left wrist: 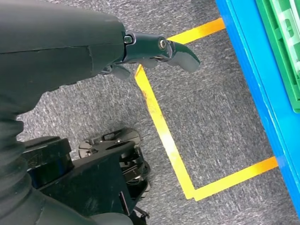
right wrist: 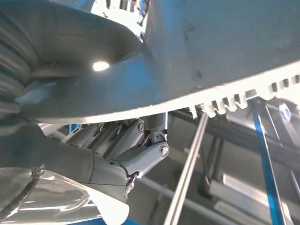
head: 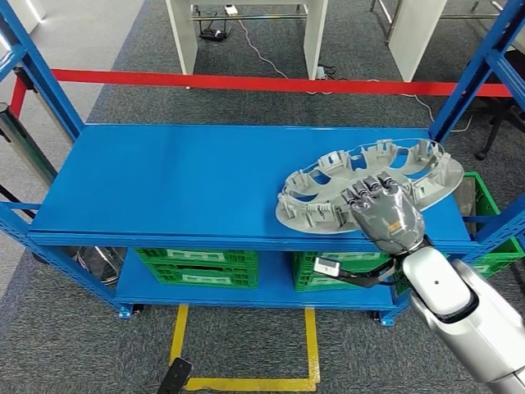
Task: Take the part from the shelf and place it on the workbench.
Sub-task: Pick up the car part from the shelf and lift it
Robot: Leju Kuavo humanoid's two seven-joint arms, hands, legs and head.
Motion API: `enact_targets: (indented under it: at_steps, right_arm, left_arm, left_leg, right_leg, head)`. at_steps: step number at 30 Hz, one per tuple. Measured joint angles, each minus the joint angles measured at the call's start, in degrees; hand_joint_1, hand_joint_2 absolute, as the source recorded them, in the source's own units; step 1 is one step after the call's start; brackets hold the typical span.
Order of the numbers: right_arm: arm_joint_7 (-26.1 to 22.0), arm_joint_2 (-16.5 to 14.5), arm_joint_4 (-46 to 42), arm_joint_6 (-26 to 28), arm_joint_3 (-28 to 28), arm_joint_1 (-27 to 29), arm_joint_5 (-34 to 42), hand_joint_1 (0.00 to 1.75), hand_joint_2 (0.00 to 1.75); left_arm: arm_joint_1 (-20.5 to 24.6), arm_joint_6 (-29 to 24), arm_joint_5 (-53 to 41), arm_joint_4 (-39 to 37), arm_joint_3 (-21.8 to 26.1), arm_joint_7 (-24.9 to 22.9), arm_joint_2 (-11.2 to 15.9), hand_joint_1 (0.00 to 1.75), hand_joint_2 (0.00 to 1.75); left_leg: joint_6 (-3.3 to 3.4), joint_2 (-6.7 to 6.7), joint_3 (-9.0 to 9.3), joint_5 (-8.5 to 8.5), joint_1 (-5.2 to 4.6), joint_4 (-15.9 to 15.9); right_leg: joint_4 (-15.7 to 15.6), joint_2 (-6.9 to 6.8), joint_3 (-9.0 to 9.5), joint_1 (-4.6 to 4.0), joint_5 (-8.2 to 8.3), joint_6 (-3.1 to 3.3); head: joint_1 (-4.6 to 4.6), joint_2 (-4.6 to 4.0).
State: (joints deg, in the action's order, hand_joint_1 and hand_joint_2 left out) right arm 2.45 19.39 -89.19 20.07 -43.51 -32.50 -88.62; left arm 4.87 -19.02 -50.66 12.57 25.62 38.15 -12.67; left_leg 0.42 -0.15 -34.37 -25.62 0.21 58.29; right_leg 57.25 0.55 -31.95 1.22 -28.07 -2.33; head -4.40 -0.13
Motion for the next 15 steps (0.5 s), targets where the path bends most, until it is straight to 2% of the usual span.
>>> enact_targets:
  at_steps: [9,15]
  right_arm:
    - [-0.15,3.41,-6.85,0.10,-0.34,0.44,-0.46,1.75,1.75]
    - [-0.15,6.98,-11.02,0.84,0.02,0.49,0.34,1.75,1.75]
  left_arm:
    - [-0.13,0.19,0.55,0.00,0.10,0.26,0.15,0.00,1.75]
    - [-0.26,0.21,0.84,0.00,0.29,0.30,0.19,0.00,1.75]
  left_leg:
    - [0.00,-0.02,-0.01,0.00,0.00,0.00]
    - [0.00,-0.03,-0.04,0.00,-0.01,0.01]
  right_leg:
    - [0.00,-0.05,-0.01,0.00,0.00,0.00]
    - [0.00,-0.06,-0.01,0.00,0.00,0.00]
  head:
    - [0.00,0.00]
    - [0.00,0.00]
